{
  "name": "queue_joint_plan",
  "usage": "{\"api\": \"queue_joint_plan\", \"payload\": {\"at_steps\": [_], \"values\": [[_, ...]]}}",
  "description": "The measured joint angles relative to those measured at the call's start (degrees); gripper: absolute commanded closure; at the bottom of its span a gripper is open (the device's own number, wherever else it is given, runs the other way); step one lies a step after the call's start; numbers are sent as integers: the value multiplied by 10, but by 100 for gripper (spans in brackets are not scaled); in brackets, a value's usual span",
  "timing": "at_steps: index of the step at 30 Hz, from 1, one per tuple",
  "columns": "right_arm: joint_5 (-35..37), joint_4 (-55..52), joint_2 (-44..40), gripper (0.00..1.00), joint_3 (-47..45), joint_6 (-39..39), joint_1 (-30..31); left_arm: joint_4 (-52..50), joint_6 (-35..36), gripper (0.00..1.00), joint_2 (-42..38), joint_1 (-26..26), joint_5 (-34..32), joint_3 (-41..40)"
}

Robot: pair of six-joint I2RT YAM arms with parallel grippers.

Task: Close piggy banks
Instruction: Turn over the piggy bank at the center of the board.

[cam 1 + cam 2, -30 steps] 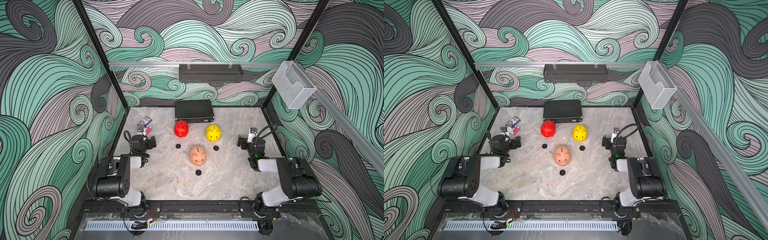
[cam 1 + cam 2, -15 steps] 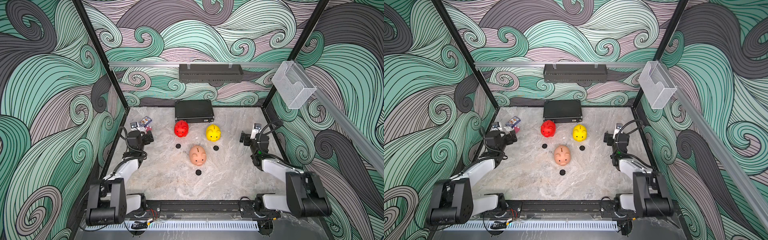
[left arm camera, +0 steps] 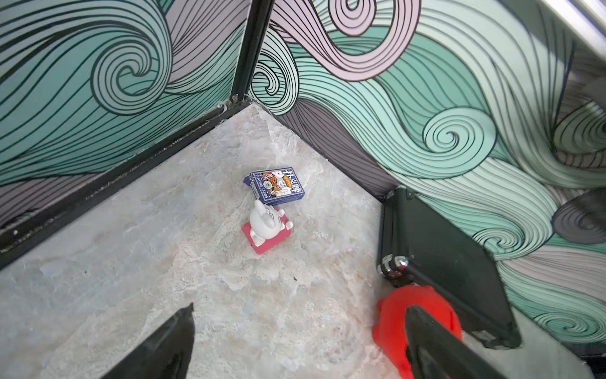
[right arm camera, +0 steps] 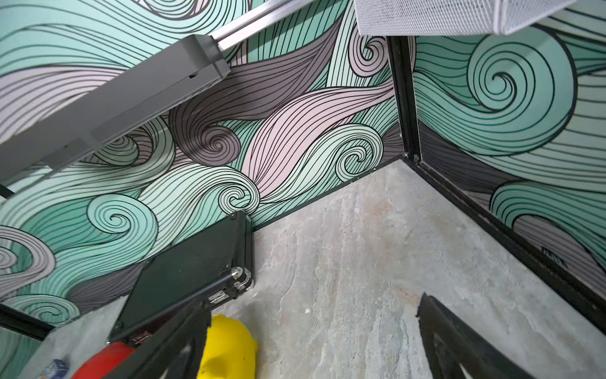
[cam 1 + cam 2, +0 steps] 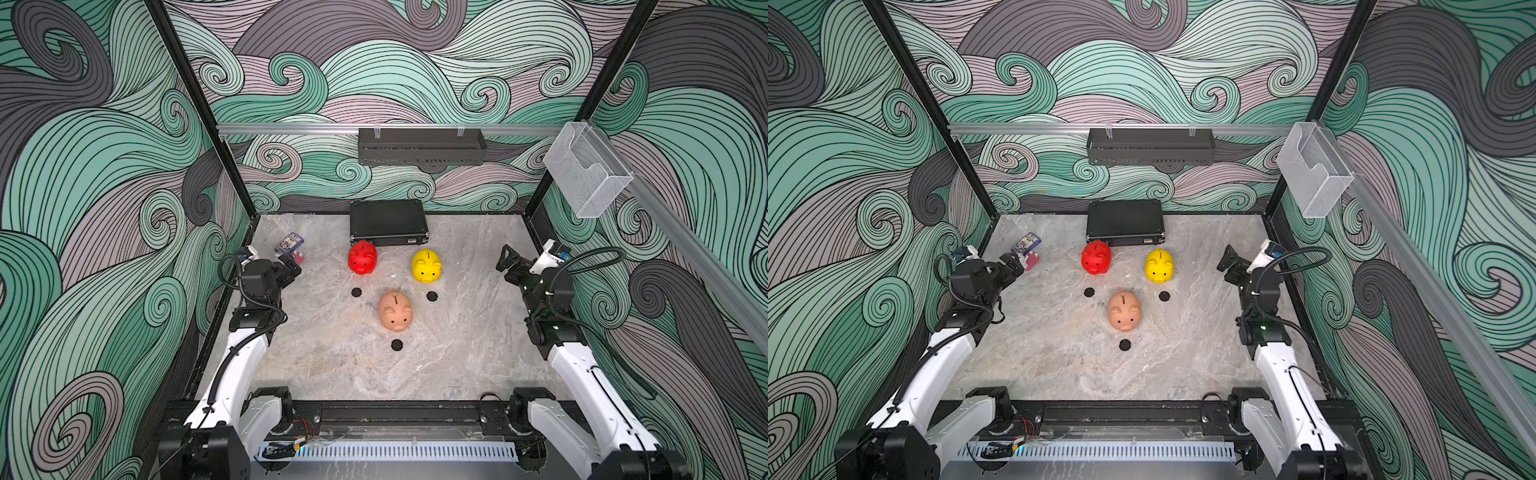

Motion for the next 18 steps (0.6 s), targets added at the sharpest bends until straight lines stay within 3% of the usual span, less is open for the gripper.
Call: {"api": "queue_joint_plan", "payload": {"at_steps": [5, 12, 15, 18], "values": [[-66, -52, -50, 1, -8, 52, 0, -42, -26, 4, -26, 3, 65, 3], [-218, -90, -70, 4, -41, 113, 4, -96, -32, 12, -21, -12, 262, 20], [-272, -93, -64, 7, -57, 129, 18, -128, -32, 12, -20, -53, 313, 22], [-306, -92, -45, 9, -61, 138, 54, -148, -33, 13, -20, -134, 334, 21]]}}
